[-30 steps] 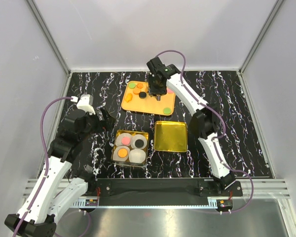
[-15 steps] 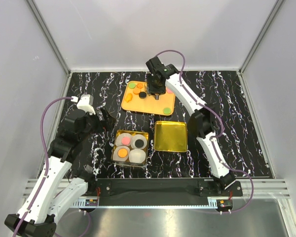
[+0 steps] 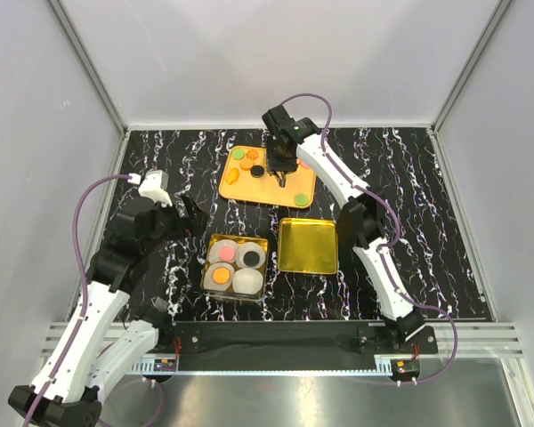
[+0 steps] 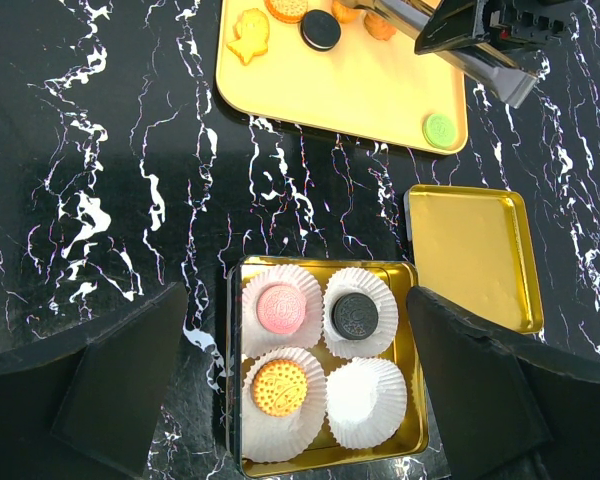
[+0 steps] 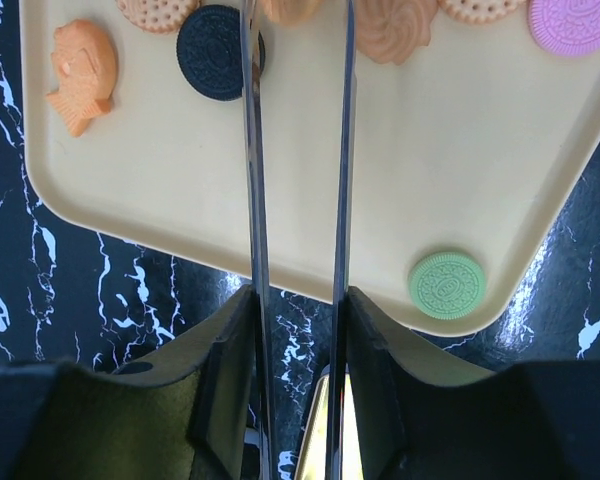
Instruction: Pack the cookies
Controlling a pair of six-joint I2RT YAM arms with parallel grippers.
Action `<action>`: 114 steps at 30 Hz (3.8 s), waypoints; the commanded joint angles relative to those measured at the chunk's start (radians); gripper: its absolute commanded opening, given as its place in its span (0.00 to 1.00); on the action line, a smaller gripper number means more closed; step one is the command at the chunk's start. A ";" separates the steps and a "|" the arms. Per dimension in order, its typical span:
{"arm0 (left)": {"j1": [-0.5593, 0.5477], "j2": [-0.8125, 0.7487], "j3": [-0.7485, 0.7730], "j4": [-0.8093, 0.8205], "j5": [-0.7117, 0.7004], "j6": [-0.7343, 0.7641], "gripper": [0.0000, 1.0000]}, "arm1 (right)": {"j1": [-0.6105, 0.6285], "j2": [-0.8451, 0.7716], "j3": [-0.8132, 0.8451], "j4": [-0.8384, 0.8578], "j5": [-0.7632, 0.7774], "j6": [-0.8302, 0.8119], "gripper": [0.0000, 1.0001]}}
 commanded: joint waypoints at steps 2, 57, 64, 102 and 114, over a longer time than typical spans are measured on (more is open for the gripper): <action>0.006 -0.009 -0.001 0.054 0.021 -0.004 0.99 | 0.009 -0.071 -0.034 0.041 -0.006 0.013 0.43; 0.008 -0.011 -0.003 0.051 0.010 -0.004 0.99 | 0.014 -0.177 -0.164 0.066 -0.022 -0.012 0.44; 0.009 -0.012 -0.003 0.051 0.011 -0.004 0.99 | 0.014 -0.171 -0.163 0.066 -0.019 -0.012 0.41; 0.009 -0.009 -0.001 0.051 0.008 -0.004 0.99 | 0.012 -0.094 -0.077 0.057 -0.069 -0.007 0.50; 0.009 -0.011 -0.001 0.051 0.008 -0.004 0.99 | 0.014 -0.109 -0.081 0.060 -0.080 -0.006 0.40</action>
